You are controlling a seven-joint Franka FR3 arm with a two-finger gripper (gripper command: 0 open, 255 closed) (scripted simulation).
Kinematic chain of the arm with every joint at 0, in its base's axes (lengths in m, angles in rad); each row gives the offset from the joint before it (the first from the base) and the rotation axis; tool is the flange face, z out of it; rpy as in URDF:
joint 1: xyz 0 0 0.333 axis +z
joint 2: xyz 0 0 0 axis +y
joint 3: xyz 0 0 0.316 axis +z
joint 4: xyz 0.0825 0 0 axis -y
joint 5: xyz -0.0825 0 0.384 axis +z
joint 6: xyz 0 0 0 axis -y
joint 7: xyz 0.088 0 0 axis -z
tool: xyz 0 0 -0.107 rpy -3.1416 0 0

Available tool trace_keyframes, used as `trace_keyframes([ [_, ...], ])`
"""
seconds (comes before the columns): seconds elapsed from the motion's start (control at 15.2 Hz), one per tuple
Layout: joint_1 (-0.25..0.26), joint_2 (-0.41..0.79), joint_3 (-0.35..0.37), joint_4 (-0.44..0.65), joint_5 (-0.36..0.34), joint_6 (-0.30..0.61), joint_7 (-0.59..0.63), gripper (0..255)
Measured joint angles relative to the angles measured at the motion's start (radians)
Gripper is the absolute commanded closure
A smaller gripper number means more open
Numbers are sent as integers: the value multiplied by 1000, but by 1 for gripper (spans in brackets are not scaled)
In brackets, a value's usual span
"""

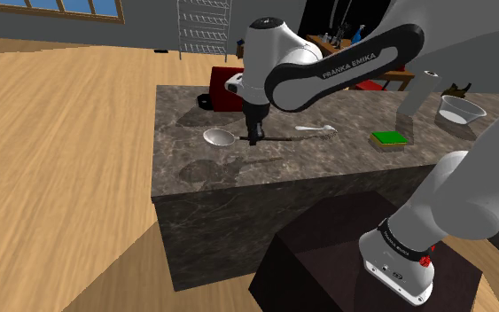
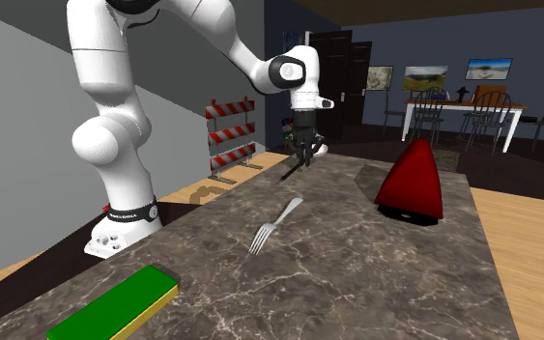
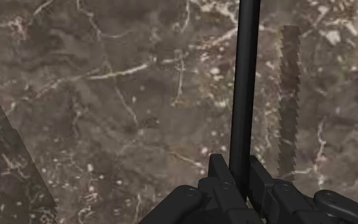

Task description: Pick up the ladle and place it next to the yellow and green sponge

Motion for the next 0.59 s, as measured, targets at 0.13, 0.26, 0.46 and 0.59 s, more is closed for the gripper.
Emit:
trace_keyframes([
  [0.13,-1,-11,-1,15,6,-25,-9,255],
  [0.26,-1,-25,0,28,13,-50,-16,255],
  [0.46,0,-48,-1,46,23,-90,-27,255],
  [0.59,-1,-58,-1,64,29,-118,-35,255],
])
